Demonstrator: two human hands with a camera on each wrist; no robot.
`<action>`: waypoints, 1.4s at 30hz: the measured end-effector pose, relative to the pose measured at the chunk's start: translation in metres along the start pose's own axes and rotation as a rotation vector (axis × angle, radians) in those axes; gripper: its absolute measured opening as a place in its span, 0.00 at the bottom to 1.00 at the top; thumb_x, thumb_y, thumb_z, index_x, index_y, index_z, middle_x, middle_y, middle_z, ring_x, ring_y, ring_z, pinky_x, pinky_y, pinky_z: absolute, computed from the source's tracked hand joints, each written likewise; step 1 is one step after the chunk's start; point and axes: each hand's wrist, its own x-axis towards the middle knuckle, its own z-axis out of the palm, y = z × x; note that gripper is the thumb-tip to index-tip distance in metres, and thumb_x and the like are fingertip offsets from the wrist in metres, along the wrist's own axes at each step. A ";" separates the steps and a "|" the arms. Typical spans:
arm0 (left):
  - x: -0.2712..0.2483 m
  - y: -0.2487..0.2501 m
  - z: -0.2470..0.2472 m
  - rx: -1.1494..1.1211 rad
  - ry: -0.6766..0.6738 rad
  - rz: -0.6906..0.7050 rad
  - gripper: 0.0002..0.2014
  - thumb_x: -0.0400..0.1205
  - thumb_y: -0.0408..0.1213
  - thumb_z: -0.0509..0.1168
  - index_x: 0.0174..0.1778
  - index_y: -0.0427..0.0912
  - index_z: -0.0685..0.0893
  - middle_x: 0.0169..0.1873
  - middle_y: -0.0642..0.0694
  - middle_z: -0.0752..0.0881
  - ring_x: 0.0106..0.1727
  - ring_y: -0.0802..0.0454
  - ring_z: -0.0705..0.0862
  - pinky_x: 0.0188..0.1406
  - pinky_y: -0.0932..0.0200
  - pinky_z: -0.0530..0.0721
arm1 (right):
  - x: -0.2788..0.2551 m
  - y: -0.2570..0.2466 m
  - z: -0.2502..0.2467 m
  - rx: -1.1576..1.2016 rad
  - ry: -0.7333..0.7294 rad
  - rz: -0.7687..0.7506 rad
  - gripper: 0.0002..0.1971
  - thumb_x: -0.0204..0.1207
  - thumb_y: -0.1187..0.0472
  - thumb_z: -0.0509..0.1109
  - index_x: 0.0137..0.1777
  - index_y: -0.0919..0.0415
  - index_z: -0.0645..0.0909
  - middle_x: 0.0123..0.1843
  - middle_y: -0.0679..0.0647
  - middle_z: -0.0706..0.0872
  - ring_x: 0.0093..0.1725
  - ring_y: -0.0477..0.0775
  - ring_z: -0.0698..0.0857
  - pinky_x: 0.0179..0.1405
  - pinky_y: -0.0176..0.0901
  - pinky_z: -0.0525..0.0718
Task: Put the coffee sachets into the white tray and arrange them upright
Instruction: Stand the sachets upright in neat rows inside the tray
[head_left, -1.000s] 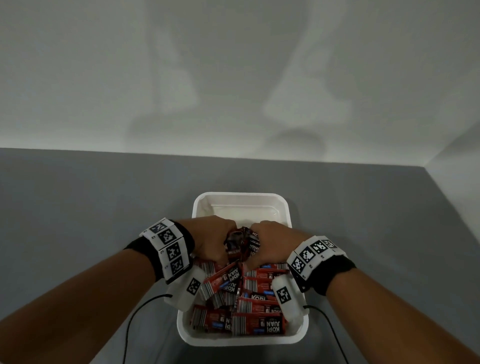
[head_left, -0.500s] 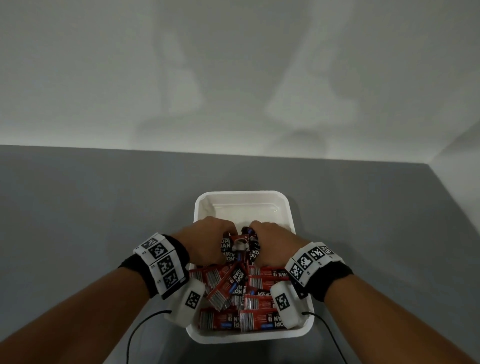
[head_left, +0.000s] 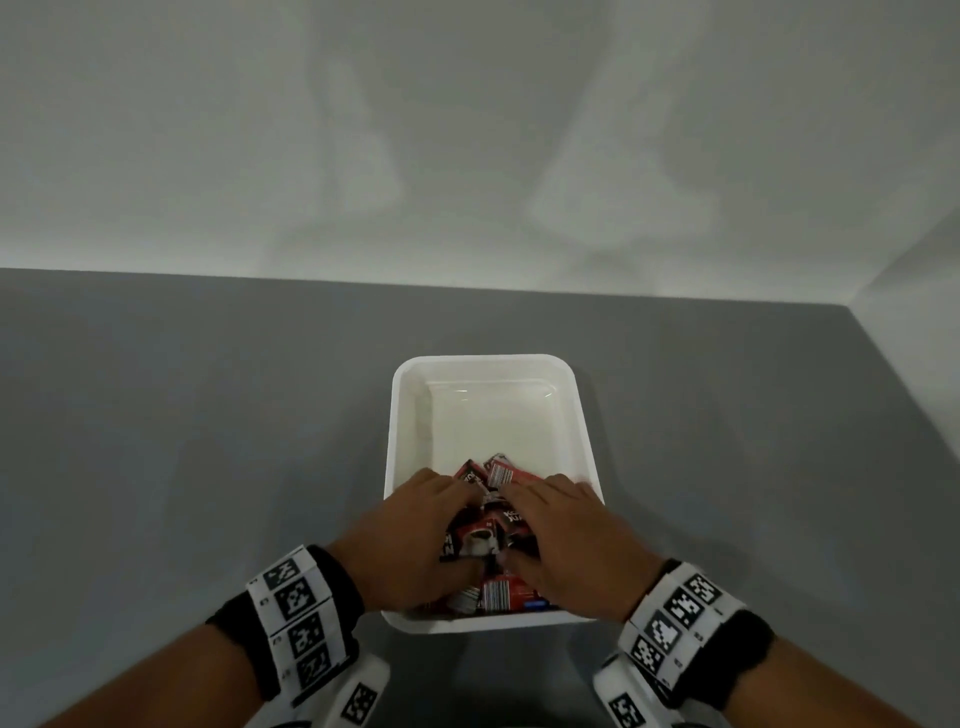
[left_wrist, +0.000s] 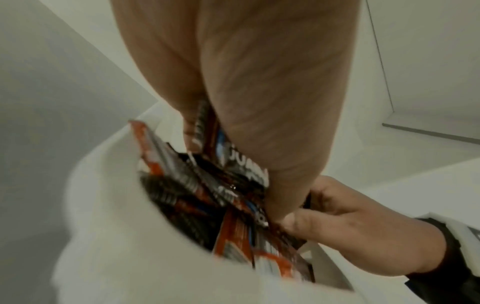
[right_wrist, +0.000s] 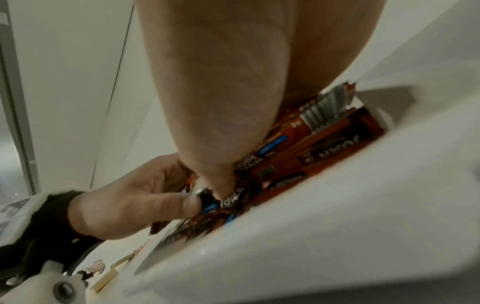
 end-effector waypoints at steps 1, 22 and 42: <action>-0.003 -0.002 0.008 0.027 0.021 0.020 0.31 0.76 0.66 0.67 0.70 0.53 0.76 0.66 0.57 0.79 0.67 0.57 0.73 0.71 0.54 0.76 | -0.005 -0.002 0.005 0.000 0.008 -0.009 0.36 0.80 0.33 0.62 0.84 0.48 0.64 0.81 0.44 0.72 0.78 0.48 0.70 0.84 0.51 0.64; 0.008 0.004 0.032 0.178 -0.167 -0.019 0.70 0.50 0.83 0.71 0.85 0.58 0.49 0.82 0.52 0.60 0.82 0.42 0.59 0.83 0.34 0.65 | 0.021 0.000 -0.001 -0.059 -0.289 0.043 0.74 0.47 0.22 0.78 0.88 0.48 0.42 0.88 0.48 0.54 0.87 0.56 0.55 0.87 0.62 0.54; 0.009 0.002 0.035 0.106 -0.168 0.009 0.62 0.53 0.80 0.73 0.80 0.55 0.59 0.78 0.52 0.65 0.77 0.49 0.67 0.81 0.45 0.71 | 0.003 0.006 0.007 -0.010 -0.247 -0.122 0.64 0.54 0.20 0.74 0.86 0.47 0.52 0.84 0.44 0.63 0.82 0.49 0.64 0.87 0.52 0.56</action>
